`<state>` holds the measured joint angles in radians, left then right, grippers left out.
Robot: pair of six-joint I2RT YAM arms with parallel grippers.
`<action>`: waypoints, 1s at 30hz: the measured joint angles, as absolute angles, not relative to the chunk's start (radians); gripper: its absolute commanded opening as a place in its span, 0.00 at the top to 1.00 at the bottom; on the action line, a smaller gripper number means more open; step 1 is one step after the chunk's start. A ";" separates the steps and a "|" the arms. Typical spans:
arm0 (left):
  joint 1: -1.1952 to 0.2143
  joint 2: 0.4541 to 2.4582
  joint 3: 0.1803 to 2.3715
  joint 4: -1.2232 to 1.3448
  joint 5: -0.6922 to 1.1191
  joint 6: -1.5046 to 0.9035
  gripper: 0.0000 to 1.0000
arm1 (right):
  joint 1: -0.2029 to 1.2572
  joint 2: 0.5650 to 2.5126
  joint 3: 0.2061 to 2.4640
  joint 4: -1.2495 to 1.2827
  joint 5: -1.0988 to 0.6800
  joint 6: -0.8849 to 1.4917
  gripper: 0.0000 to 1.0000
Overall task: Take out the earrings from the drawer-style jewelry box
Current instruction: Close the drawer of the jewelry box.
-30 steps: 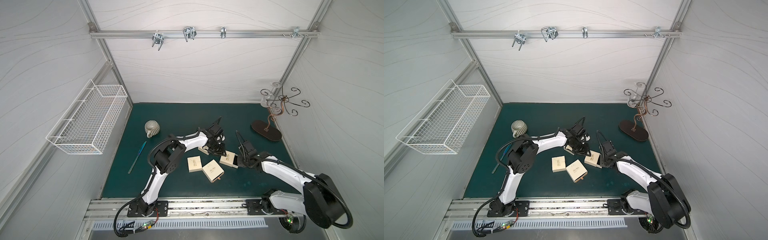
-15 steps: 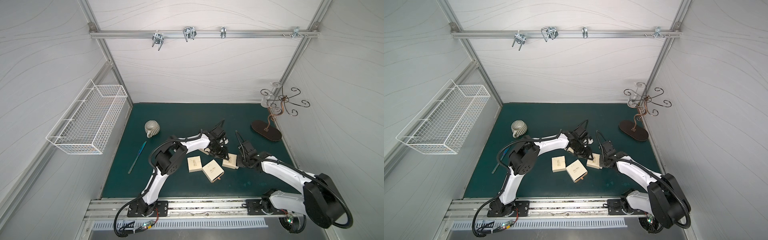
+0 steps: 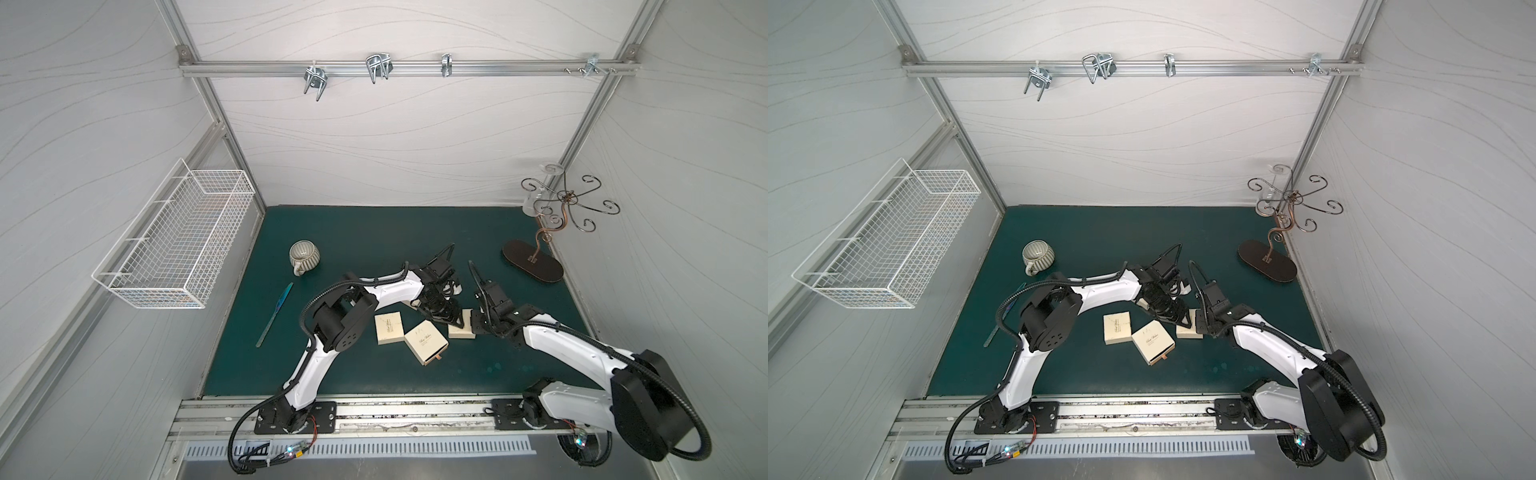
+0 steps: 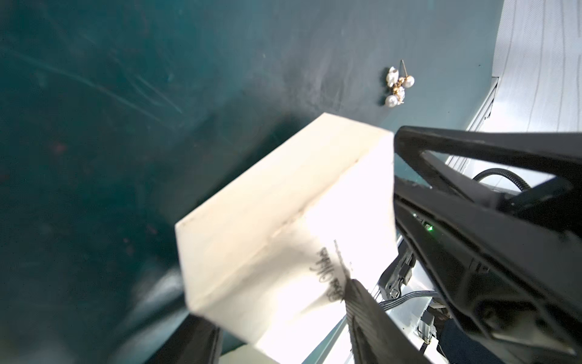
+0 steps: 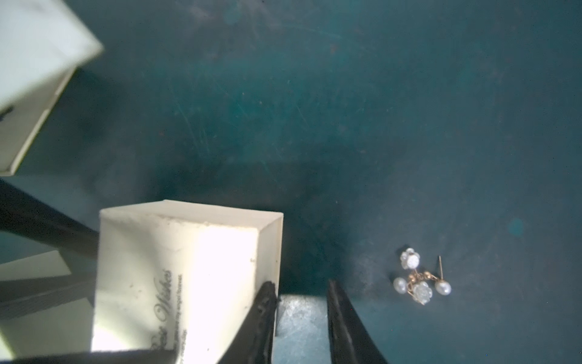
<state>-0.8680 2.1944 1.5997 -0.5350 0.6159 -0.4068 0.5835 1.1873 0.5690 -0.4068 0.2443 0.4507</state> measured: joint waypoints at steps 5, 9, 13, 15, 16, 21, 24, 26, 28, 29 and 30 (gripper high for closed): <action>-0.869 2.194 1.604 -0.546 0.606 -0.402 0.40 | 0.598 1.173 0.569 -0.415 0.292 0.471 0.65; -0.878 2.196 1.621 -0.574 0.580 -0.396 0.41 | 0.601 1.103 0.566 -0.428 0.348 0.509 0.59; -0.887 2.196 1.623 -0.591 0.556 -0.392 0.39 | 0.600 1.020 0.556 -0.437 0.390 0.538 0.54; -0.891 2.194 1.623 -0.593 0.548 -0.385 0.37 | 0.600 0.994 0.551 -0.442 0.405 0.550 0.53; -0.892 2.191 1.620 -0.593 0.543 -0.380 0.35 | 0.600 0.985 0.548 -0.444 0.411 0.553 0.53; -0.898 2.144 1.569 -0.599 0.505 -0.350 0.30 | 0.600 0.985 0.542 -0.448 0.418 0.559 0.52; -0.913 2.128 1.567 -0.617 0.483 -0.330 0.29 | 0.600 0.999 0.542 -0.449 0.419 0.561 0.52; -0.927 2.122 1.567 -0.631 0.466 -0.314 0.29 | 0.600 1.007 0.542 -0.450 0.418 0.562 0.52; -0.947 2.121 1.569 -0.644 0.444 -0.294 0.29 | 0.598 1.008 0.542 -0.451 0.418 0.563 0.52; -0.955 2.121 1.571 -0.654 0.432 -0.285 0.30 | 0.597 1.008 0.542 -0.451 0.418 0.565 0.52; -0.965 2.122 1.578 -0.673 0.413 -0.277 0.31 | 0.596 1.008 0.542 -0.451 0.418 0.567 0.52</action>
<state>-0.9653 2.1223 1.5784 -0.6731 0.4133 -0.2771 0.5957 1.0080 0.5419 -0.4511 0.4179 0.5674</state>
